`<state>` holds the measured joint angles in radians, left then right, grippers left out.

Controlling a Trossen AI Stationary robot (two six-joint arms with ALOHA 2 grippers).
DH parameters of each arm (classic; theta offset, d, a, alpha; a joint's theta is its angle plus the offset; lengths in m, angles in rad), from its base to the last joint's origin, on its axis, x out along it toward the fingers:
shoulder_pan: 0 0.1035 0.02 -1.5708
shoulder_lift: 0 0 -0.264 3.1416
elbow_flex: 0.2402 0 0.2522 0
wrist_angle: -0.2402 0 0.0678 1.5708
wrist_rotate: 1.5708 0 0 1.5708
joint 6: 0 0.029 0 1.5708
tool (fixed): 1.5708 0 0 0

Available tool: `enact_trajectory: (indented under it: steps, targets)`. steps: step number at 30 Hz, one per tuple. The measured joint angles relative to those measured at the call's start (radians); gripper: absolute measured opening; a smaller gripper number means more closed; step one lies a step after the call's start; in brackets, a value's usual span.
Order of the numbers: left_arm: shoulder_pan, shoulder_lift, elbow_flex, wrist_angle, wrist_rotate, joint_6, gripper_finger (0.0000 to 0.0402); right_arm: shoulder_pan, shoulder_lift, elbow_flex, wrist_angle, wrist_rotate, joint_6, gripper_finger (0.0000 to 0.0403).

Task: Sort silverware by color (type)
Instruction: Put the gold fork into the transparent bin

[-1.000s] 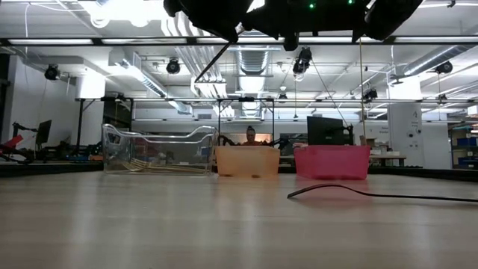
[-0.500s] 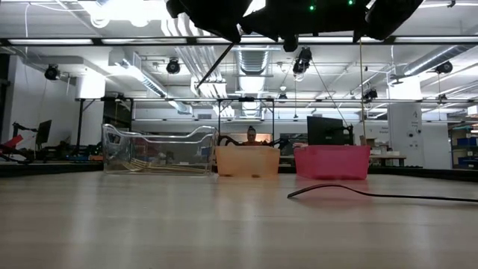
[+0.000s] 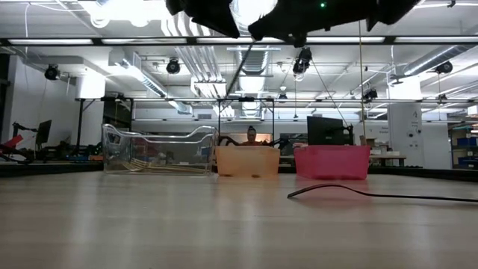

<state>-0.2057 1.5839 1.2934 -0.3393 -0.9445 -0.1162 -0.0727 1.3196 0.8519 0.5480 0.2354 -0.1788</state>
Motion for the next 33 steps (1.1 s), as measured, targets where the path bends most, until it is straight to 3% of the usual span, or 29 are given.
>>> enact_trajectory:
  steps: [2, 7, 10, 12, 18, 24, 33]
  targets:
    - [0.001, -0.015, 0.000, -0.034, 0.080, 0.008, 0.0021, 0.000, -0.030, 0.015, -0.104, -0.030, -0.026, 0.0009]
    - [0.032, -0.043, 0.000, -0.105, 0.439, 0.026, 0.0021, 0.003, -0.060, 0.060, -0.429, -0.189, -0.106, 0.0009]
    - [0.058, -0.044, 0.000, -0.108, 0.652, 0.054, 0.0021, 0.005, -0.052, 0.068, -0.501, -0.249, -0.114, 0.0009]
    - [0.071, -0.035, -0.001, -0.098, 0.726, 0.070, 0.0021, 0.005, -0.047, 0.072, -0.514, -0.252, -0.128, 0.0009]
    - [0.096, -0.018, -0.056, -0.012, 0.736, 0.088, 0.0021, 0.005, -0.041, 0.072, -0.516, -0.252, -0.139, 0.0009]
    - [0.127, -0.050, -0.233, 0.324, 0.796, 0.085, 0.0028, 0.005, -0.041, 0.072, -0.517, -0.252, -0.141, 0.0009]
    - [0.188, -0.068, -0.433, 0.651, 0.800, 0.016, 0.0090, 0.005, -0.041, 0.072, -0.513, -0.252, -0.156, 0.0009]
